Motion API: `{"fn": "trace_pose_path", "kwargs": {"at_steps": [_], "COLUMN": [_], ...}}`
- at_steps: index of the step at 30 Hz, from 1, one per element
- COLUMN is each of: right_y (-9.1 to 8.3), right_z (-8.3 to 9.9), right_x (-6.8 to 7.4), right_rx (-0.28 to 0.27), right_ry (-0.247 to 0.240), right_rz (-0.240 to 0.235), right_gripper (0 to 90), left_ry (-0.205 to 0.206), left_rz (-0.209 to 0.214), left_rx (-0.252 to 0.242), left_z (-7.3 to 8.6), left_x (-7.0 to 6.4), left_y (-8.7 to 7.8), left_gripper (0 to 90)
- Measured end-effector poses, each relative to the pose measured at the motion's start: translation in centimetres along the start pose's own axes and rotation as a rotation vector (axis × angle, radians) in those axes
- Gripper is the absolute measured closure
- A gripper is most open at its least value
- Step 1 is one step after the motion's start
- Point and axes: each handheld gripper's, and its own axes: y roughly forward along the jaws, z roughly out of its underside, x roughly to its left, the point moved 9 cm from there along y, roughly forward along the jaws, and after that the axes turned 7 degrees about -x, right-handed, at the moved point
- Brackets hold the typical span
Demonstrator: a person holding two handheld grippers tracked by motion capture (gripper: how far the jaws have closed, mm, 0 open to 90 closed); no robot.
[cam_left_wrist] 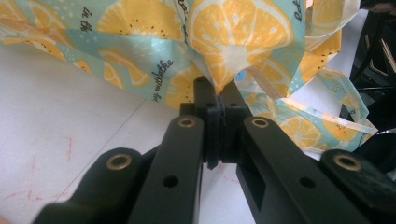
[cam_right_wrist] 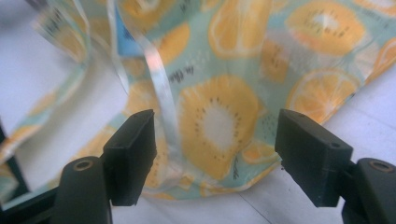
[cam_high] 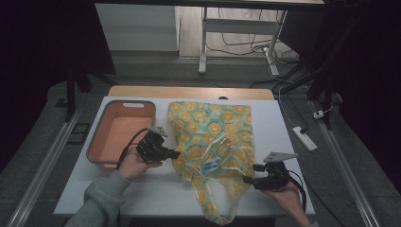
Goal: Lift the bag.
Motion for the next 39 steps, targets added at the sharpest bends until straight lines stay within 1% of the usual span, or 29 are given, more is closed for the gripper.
{"fn": "trace_pose_path", "kwargs": {"at_steps": [2,5,8,11,12,14,15,17,18,19,21,23,26,28,29,32,36,39], "right_y": [0.4,1.0,1.5,1.7,1.7,1.7,1.6,1.3,1.1,0.6,-0.4,-1.8,-3.7,-4.8,-5.0,-6.1,-7.8,-9.0], "right_z": [0.4,1.0,1.5,1.5,1.5,1.6,1.6,1.3,0.9,0.4,-0.9,-2.7,-4.7,-6.0,-6.3,-8.0,-10.8,-13.0], "right_x": [0.0,-0.1,0.1,0.1,0.2,0.5,0.7,1.2,1.6,1.9,2.4,2.7,2.9,3.0,3.0,2.9,2.7,2.3], "right_rx": [0.023,0.062,0.097,0.117,0.126,0.146,0.156,0.148,0.133,0.116,0.065,-0.011,-0.102,-0.154,-0.17,-0.219,-0.296,-0.349], "right_ry": [-0.014,-0.033,-0.034,-0.058,-0.054,-0.054,-0.051,-0.04,-0.038,-0.041,-0.049,-0.059,-0.063,-0.067,-0.07,-0.081,-0.087,-0.087], "right_rz": [0.014,0.038,0.034,0.066,0.065,0.052,0.039,0.003,-0.022,-0.034,-0.045,-0.045,-0.039,-0.041,-0.042,-0.038,-0.039,-0.033], "right_gripper": [33.5,40.2,53.3,68.5,72.9,84.9,87.8,89.1,89.3,89.5,89.7,89.8,90.0,90.0,90.0,90.0,90.0,90.0], "left_ry": [-0.003,-0.006,-0.006,-0.001,-0.002,-0.001,0.0,0.001,0.0,-0.003,-0.006,-0.006,0.0,0.004,0.005,-0.004,-0.019,-0.021], "left_rz": [-0.002,-0.003,-0.003,0.002,0.003,0.013,0.018,0.028,0.036,0.045,0.058,0.072,0.085,0.092,0.093,0.11,0.141,0.137], "left_rx": [0.003,0.003,0.004,0.012,0.014,0.021,0.023,0.019,0.014,0.007,-0.01,-0.029,-0.062,-0.085,-0.098,-0.147,-0.232,-0.286], "left_z": [0.2,0.3,0.4,0.7,0.8,1.1,1.2,1.3,1.3,1.3,1.2,0.9,0.2,-0.3,-0.6,-1.7,-3.6,-4.9], "left_x": [0.0,0.1,0.0,-0.2,-0.3,-0.5,-0.6,-0.9,-1.0,-1.1,-1.3,-1.6,-1.9,-2.0,-2.1,-2.0,-1.9,-1.7], "left_y": [0.1,0.1,0.1,0.0,0.0,-0.2,-0.3,-0.6,-0.8,-1.0,-1.4,-1.9,-2.9,-3.6,-3.9,-4.9,-6.9,-8.3], "left_gripper": [88.8,88.8,88.7,88.7,88.7,88.7,88.7,88.8,88.8,88.8,88.8,89.0,89.1,89.2,89.2,89.2,89.2,89.3]}}
